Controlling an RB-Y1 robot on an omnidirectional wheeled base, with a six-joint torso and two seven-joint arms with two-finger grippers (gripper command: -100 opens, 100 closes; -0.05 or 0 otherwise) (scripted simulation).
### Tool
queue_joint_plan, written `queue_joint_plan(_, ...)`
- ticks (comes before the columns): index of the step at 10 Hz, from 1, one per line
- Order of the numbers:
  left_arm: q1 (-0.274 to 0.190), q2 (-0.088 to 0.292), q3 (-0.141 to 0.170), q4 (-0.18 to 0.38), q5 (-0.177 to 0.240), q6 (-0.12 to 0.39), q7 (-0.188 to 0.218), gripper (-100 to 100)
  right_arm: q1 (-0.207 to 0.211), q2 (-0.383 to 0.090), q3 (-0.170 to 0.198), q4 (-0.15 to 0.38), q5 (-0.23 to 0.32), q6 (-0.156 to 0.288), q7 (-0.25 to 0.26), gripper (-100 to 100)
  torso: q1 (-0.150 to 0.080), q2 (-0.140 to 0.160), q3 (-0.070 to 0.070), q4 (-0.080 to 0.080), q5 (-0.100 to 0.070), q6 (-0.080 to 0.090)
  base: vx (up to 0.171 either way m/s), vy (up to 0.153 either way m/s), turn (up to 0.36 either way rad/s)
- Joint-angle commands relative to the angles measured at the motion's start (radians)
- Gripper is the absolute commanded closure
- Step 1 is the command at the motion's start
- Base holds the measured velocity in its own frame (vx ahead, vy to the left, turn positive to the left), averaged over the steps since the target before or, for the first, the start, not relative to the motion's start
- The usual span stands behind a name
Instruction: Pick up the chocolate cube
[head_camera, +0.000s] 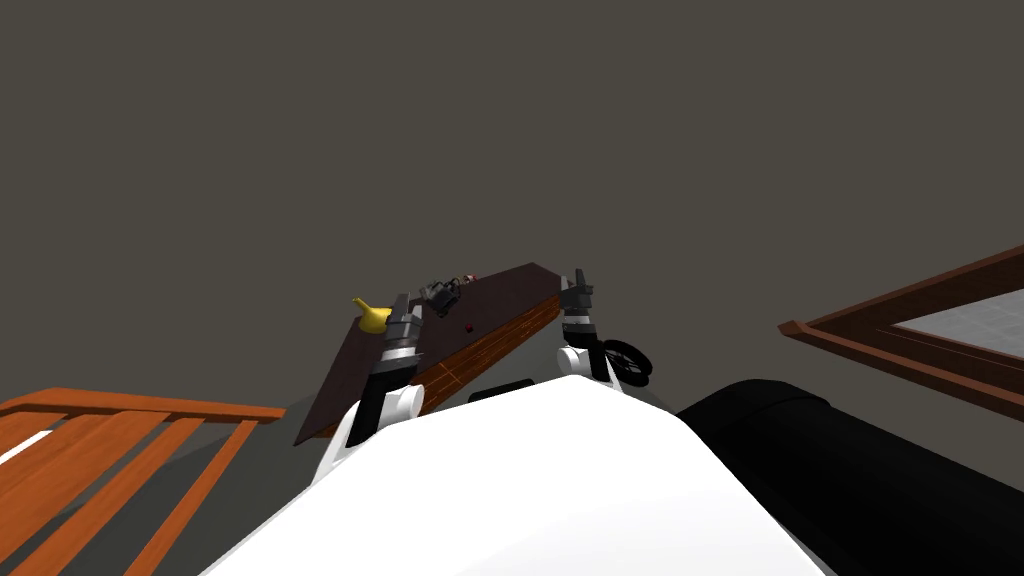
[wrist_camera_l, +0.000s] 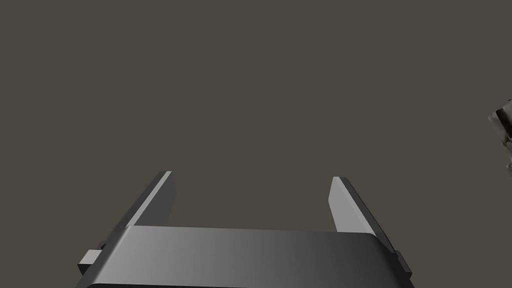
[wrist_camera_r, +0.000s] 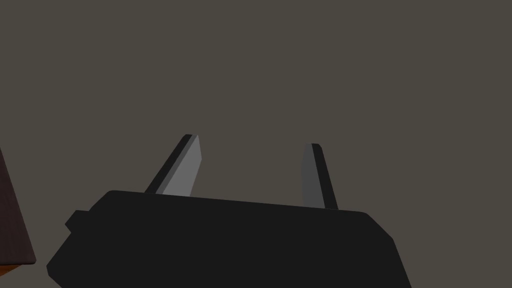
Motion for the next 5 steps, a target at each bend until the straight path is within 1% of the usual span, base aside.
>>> queue_joint_plan(1, -0.042, 0.007, -0.002, 0.044, 0.001, 0.050, -0.001, -100, 0.000, 0.000, 0.000, 0.000, 0.000, 0.000, 0.000, 0, 0.000, 0.000, 0.000, 0.000, 0.000, 0.000, 0.034, -0.023, -0.060)
queue_joint_plan(2, -0.042, 0.007, -0.002, 0.044, 0.001, 0.056, -0.001, -100, 0.000, 0.000, 0.000, 0.000, 0.000, 0.000, 0.000, 0, 0.000, 0.000, 0.000, 0.000, 0.000, 0.000, 0.023, -0.017, -0.017)
queue_joint_plan(4, -0.090, 0.012, -0.006, 0.101, 0.003, 0.111, -0.001, -100, 0.000, 0.000, 0.000, 0.000, 0.000, 0.000, 0.000, 0, 0.000, 0.001, 0.000, 0.000, 0.000, 0.000, 0.020, -0.023, -0.058)
queue_joint_plan(5, -0.090, 0.012, -0.006, 0.101, 0.003, 0.120, -0.001, -100, 0.000, 0.000, 0.000, 0.000, 0.000, 0.000, 0.000, 0, 0.000, 0.000, 0.000, 0.000, 0.000, 0.000, 0.021, -0.014, -0.020)
